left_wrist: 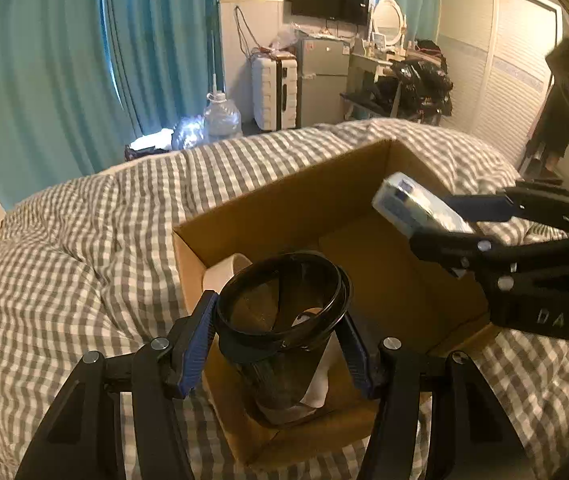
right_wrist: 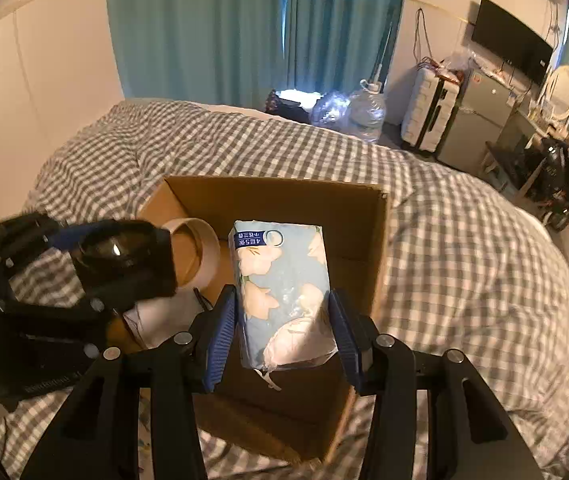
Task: Organize objects
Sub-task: 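Lower the black cup and tissue pack into the box and release both, then grasp the white bottle with the right tool while the left tool grasps the figurine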
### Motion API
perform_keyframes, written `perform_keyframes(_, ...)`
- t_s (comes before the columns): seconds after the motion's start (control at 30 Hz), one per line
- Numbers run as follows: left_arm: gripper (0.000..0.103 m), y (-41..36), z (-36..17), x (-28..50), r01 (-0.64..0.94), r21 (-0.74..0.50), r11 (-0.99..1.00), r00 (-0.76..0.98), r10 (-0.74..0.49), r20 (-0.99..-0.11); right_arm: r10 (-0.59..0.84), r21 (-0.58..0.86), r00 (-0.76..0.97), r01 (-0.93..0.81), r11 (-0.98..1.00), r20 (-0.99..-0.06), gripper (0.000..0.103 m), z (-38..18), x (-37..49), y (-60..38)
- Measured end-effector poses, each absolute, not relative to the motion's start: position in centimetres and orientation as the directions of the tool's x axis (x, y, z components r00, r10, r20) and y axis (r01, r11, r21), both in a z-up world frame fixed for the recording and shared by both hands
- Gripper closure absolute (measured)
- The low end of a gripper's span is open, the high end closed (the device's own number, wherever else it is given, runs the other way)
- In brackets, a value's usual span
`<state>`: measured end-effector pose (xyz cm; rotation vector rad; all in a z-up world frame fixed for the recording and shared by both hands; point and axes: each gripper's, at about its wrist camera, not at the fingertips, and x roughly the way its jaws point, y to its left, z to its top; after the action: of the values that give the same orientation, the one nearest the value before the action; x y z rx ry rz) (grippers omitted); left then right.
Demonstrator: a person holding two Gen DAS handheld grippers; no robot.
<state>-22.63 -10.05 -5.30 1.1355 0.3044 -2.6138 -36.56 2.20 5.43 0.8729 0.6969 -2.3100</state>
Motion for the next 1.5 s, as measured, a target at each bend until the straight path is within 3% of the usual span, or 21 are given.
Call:
perform_keyframes(0.27,0.042,-9.8,-6.7,-23.5,0.27,-0.043,-0.962,-0.672,-0.157,-0.723,-0.352,-0.181,-0.567,0.679,-0.712,-0.744,0.05,4.0,-37.9,2.1)
perform_keyframes(0.4,0.014,-9.5,-5.8,-22.9,0.278,-0.041,-0.96,-0.685,-0.168,-0.709,-0.359,-0.188,-0.589,0.669,-0.719,-0.724,0.039,4.8,-37.3,2.2)
perform_keyframes(0.43,0.012,-9.4,-5.3,-22.5,0.281,-0.041,-0.959,-0.691,-0.172,-0.702,-0.363,-0.188,-0.594,0.667,-0.721,-0.717,0.039,5.3,-36.9,2.3)
perform_keyframes(0.73,0.01,-8.5,-1.1,-18.0,0.342,0.009,-0.94,-0.671,-0.251,-0.698,-0.344,-0.273,-0.67,0.638,-0.72,-0.658,0.039,10.1,-30.8,3.6)
perform_keyframes(1.03,0.003,-6.0,2.7,-11.4,0.405,0.012,-0.914,-0.669,-0.305,-0.678,-0.337,-0.308,-0.711,0.612,-0.729,-0.617,0.032,13.1,-23.0,6.4)
perform_keyframes(1.33,0.001,-4.1,0.6,-6.6,0.444,-0.04,-0.895,-0.669,-0.301,-0.68,-0.341,-0.272,-0.653,0.651,-0.708,-0.676,0.032,8.5,-19.2,7.3)
perform_keyframes(1.5,0.001,-3.0,-3.4,-6.3,0.537,0.025,-0.843,-0.59,-0.396,-0.704,-0.304,-0.238,-0.606,0.651,-0.721,-0.735,0.032,3.8,-20.0,7.4)
